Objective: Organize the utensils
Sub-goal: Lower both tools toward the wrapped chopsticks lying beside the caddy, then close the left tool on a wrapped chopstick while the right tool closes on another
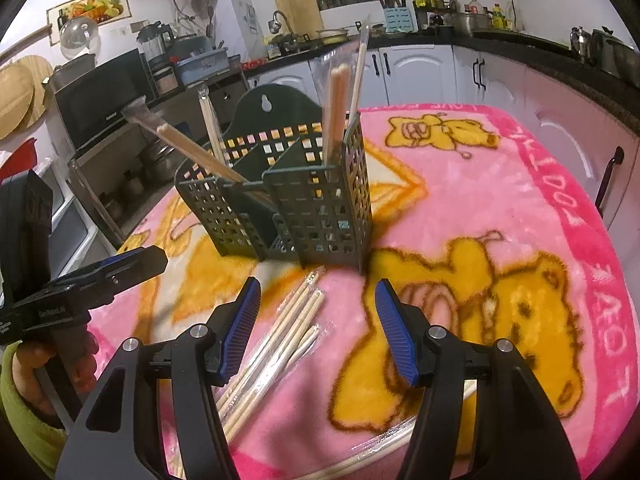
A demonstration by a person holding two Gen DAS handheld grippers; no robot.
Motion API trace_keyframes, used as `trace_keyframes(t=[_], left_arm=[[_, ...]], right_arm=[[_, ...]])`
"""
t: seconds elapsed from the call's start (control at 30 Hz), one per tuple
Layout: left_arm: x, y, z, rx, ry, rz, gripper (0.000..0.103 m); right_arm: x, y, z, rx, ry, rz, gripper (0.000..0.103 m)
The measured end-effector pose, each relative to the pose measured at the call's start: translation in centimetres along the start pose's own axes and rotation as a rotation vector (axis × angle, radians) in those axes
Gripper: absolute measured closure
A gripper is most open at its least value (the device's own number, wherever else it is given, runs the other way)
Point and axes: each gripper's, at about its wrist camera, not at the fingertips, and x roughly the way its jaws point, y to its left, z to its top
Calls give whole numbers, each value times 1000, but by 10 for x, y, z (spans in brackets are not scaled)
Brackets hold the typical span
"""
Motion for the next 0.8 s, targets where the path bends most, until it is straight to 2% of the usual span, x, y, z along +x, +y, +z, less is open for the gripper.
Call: trace_keyframes(t=[0.07,0.13,0.2,0.37,0.47,0.8], left_arm=[[2,2,-2,1,10,-2,11],[6,5,-5,-5,29,-13,17],[12,10,-10,-23,62,-26,32],[25,17,-18,-49,122,-50,54],[32,24,-22,-89,164,-75,59],[55,31,-30,-121,236,-92,76]], right_arm=[[4,0,-1,-4,13,3,46],[10,1,-1,-9,32,12,46],[16,2,-2,-12,48,21,46],[33,5,-2,-27,97,33,53],[45,4,-2,-24,136,32,56],[79,0,-2,19,233,62,63]])
